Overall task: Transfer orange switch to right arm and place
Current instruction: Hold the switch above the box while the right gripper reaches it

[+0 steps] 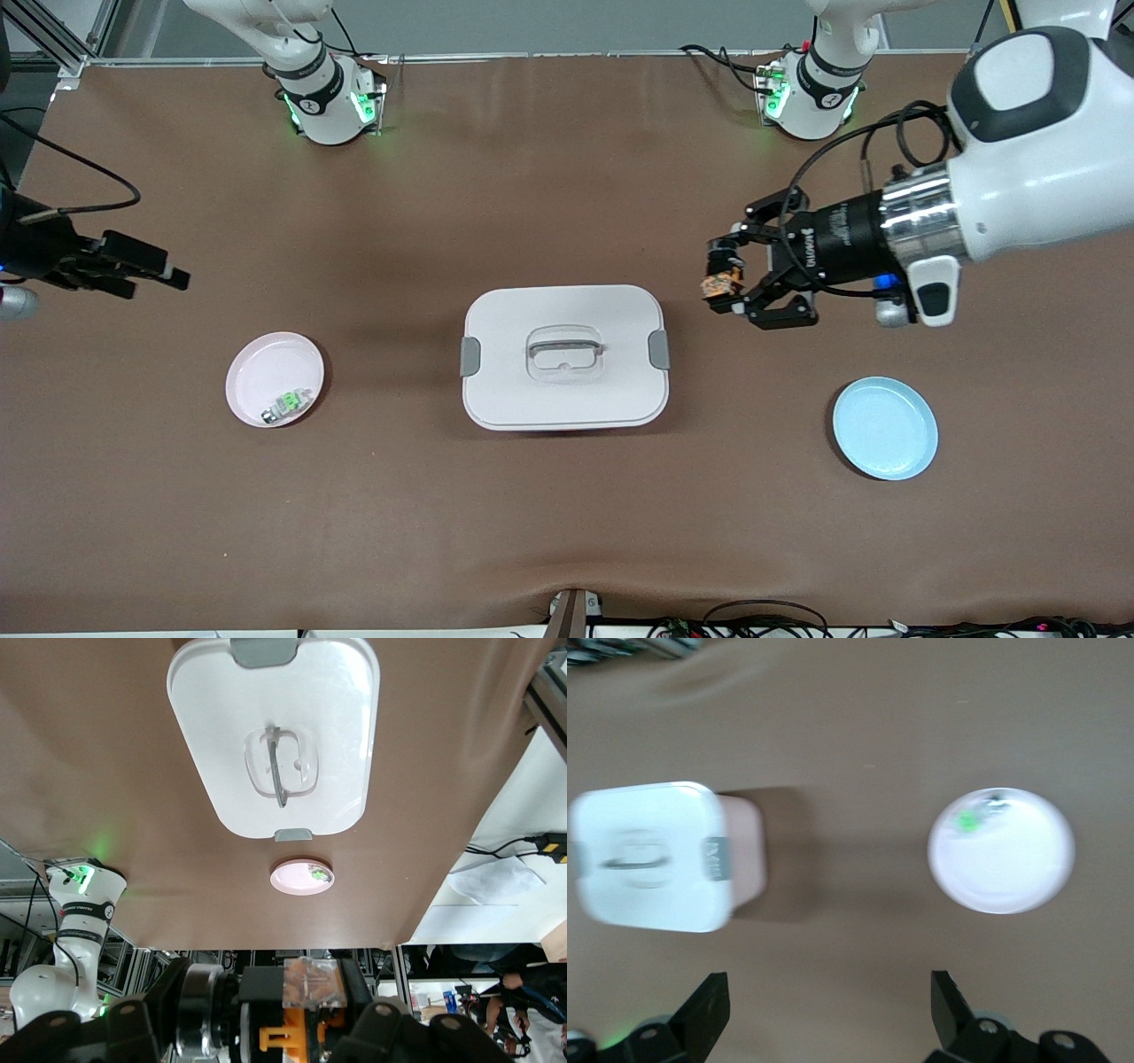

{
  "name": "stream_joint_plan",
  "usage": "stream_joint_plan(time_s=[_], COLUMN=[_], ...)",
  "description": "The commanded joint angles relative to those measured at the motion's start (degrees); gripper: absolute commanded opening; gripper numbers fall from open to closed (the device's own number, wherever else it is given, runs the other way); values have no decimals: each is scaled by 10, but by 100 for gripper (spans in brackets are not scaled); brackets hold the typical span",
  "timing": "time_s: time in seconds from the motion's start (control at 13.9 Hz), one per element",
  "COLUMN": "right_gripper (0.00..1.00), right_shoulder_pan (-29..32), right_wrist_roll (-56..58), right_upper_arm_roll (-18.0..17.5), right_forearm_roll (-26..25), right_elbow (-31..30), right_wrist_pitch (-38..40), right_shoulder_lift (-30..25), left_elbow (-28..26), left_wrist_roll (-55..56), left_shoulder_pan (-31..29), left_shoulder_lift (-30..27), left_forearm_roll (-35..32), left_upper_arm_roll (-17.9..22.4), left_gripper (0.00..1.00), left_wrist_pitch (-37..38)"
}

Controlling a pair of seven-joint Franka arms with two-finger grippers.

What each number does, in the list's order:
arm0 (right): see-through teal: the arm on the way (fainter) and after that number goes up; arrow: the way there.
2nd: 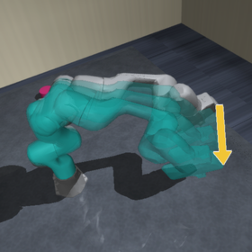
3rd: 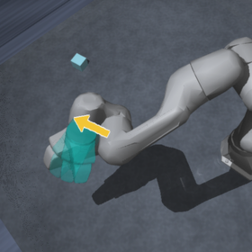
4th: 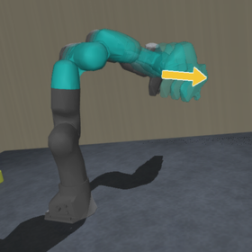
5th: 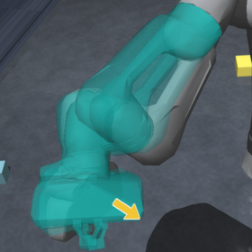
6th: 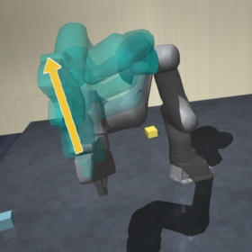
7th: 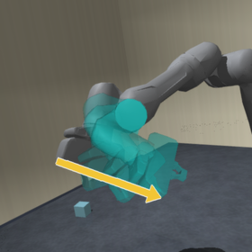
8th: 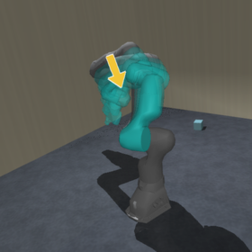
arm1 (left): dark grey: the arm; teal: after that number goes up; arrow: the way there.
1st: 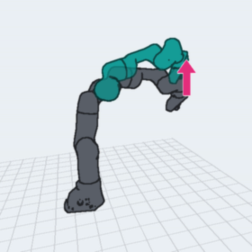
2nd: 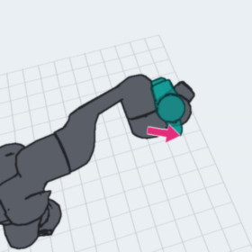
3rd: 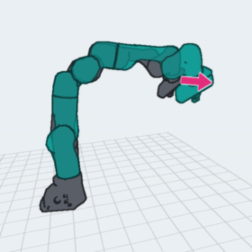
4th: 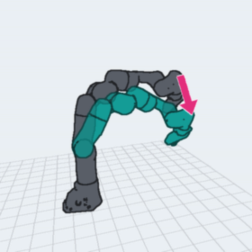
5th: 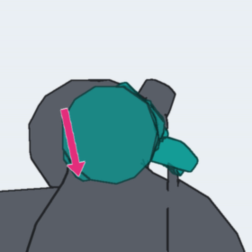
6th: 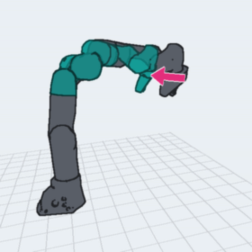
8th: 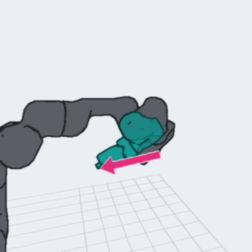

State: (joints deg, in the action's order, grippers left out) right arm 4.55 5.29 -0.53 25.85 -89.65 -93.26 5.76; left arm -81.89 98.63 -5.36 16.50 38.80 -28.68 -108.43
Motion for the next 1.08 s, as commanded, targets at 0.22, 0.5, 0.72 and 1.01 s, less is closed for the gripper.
stream_joint_plan(time_s=[0.22, 0.5, 0.72, 1.01], right_gripper=[100, 100, 100, 100], right_shoulder_pan=[-101, -199, -240, -294], right_wrist_roll=[-133, -209, -223, -283], right_upper_arm_roll=[-1, -1, -1, -1], right_forearm_roll=[126, 119, 121, 121], right_elbow=[-25, -26, -28, -40], right_wrist_pitch=[-70, -126, -169, -254], right_shoulder_lift=[-21, -12, 7, 31], left_elbow=[0, -1, -1, 0], left_wrist_roll=[98, 128, 152, 161], left_shoulder_pan=[96, 133, 153, 168], left_shoulder_lift=[44, 61, 70, 76], left_forearm_roll=[-84, -111, -139, -145], left_upper_arm_roll=[-1, 0, 1, 3], left_gripper=[30, 30, 30, 30], left_wrist_pitch=[-84, -115, -122, -146])
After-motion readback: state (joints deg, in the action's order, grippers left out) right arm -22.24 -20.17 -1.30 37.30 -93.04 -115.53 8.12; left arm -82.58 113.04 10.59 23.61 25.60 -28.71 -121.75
